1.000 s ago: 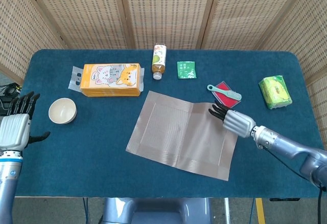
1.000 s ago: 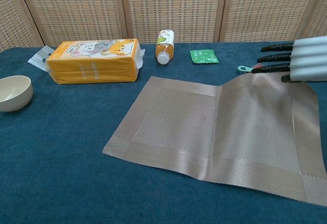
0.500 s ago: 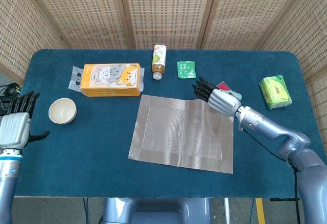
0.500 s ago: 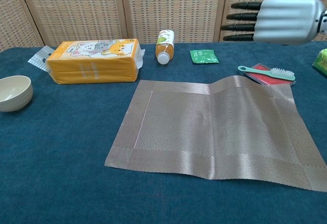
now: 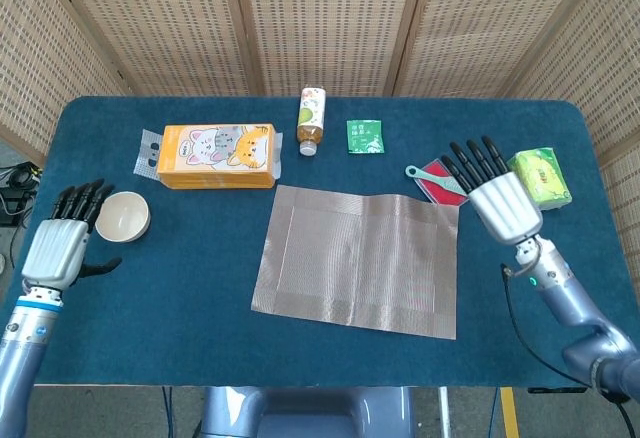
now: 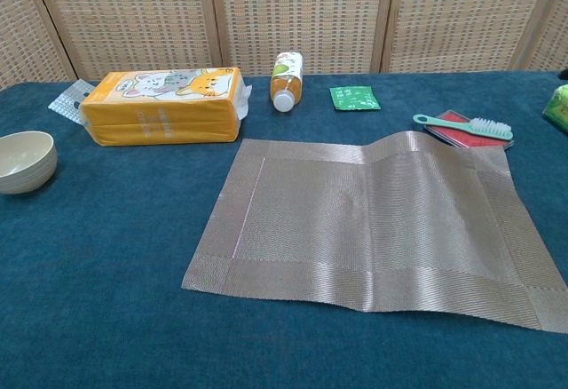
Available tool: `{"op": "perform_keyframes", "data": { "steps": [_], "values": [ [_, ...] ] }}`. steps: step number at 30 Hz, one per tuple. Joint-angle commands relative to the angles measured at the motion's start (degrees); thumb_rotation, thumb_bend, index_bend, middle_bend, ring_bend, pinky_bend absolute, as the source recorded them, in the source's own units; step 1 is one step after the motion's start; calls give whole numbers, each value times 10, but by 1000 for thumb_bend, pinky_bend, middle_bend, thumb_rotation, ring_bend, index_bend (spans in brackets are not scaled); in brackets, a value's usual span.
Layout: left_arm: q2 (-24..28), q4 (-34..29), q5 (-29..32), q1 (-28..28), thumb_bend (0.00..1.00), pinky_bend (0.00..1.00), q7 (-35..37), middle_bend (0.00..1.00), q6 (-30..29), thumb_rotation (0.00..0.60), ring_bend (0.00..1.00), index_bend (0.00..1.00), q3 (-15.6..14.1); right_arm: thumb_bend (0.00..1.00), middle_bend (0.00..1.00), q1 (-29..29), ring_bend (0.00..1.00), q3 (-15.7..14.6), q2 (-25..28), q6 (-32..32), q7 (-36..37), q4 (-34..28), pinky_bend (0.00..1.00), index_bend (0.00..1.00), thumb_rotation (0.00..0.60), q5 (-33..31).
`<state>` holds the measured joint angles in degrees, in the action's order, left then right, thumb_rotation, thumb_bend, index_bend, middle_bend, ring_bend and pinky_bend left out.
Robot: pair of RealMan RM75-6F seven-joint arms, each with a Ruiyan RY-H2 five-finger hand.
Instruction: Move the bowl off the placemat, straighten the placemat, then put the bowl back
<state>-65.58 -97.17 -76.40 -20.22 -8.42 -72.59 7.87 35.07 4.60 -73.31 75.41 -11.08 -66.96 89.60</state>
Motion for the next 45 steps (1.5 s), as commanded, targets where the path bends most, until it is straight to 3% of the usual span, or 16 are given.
{"op": "perform_keyframes", "data": {
  "steps": [1,4,8,16,24,31,45],
  "values": [
    [-25,46,-51,-29,0,0,49,0,39,600,0,0,-16,0,0,-100,0,-14,93,14,62,-189,0,0,600,-74],
    [-54,93,-97,-67,0,0,55,0,82,600,0,0,-30,0,0,-148,0,-32,91,51,65,-249,0,0,600,-87],
    [-97,151,-164,-120,0,0,61,0,128,600,0,0,-50,0,0,-189,0,-44,68,85,24,-271,0,0,600,-98],
    [-194,332,-310,-213,0,0,182,0,112,600,0,112,-99,0,0,-215,0,-54,45,91,-20,-271,0,0,600,-88],
    [-273,461,-373,-272,0,0,198,0,99,600,0,128,-126,0,0,-225,0,-50,41,90,-21,-262,0,0,600,-82],
    [-340,566,-379,-298,0,0,229,0,81,600,0,150,-143,0,0,-229,0,-42,43,81,-15,-260,0,0,600,-80],
    [-395,634,-360,-321,0,0,251,0,74,600,0,158,-164,0,0,-237,0,-31,49,74,-16,-266,0,0,600,-76]
  ]
}}
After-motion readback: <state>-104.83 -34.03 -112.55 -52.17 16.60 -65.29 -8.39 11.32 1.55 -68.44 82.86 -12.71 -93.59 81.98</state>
